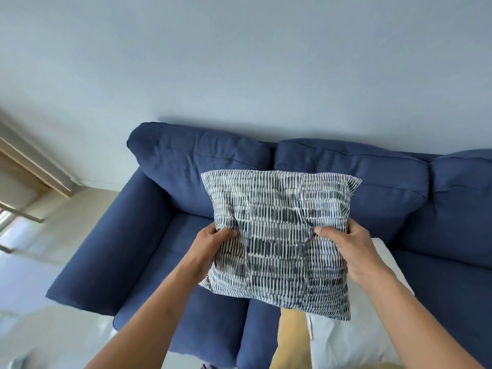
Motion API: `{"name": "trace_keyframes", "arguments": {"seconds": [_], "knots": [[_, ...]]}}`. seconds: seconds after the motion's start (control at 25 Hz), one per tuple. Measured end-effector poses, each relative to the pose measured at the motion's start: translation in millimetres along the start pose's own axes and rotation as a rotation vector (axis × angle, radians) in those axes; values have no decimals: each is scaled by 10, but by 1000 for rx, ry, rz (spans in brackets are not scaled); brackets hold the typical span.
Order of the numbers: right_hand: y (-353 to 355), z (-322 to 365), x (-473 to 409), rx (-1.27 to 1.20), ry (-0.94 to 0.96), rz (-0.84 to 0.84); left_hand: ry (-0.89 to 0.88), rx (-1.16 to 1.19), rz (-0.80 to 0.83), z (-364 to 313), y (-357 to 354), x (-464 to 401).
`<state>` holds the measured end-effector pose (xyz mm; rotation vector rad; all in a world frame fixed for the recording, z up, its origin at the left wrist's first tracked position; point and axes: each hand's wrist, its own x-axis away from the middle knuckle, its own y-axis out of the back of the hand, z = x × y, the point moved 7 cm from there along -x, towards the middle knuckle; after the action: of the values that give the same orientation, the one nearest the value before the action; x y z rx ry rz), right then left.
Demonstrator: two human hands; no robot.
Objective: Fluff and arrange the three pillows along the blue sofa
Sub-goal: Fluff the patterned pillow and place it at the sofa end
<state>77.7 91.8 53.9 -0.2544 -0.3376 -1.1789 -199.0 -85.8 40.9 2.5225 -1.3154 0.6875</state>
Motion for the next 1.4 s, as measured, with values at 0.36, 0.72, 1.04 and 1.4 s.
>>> {"name": "trace_keyframes", "arguments": {"seconds": [0.36, 0.72, 1.04, 1.4], "knots": [[-1704, -123, 262, 76, 9, -47, -44, 38, 17, -102, 1755, -110], [-2692, -319, 160, 116, -21, 46, -21, 13, -111, -41, 2771, -263], [-3118, -598, -260, 249, -71, 51, 21, -19, -190, 10, 3205, -623], [-3649, -934, -936, 189, -234, -72, 128, -149, -176, 43, 3607, -1797]]}}
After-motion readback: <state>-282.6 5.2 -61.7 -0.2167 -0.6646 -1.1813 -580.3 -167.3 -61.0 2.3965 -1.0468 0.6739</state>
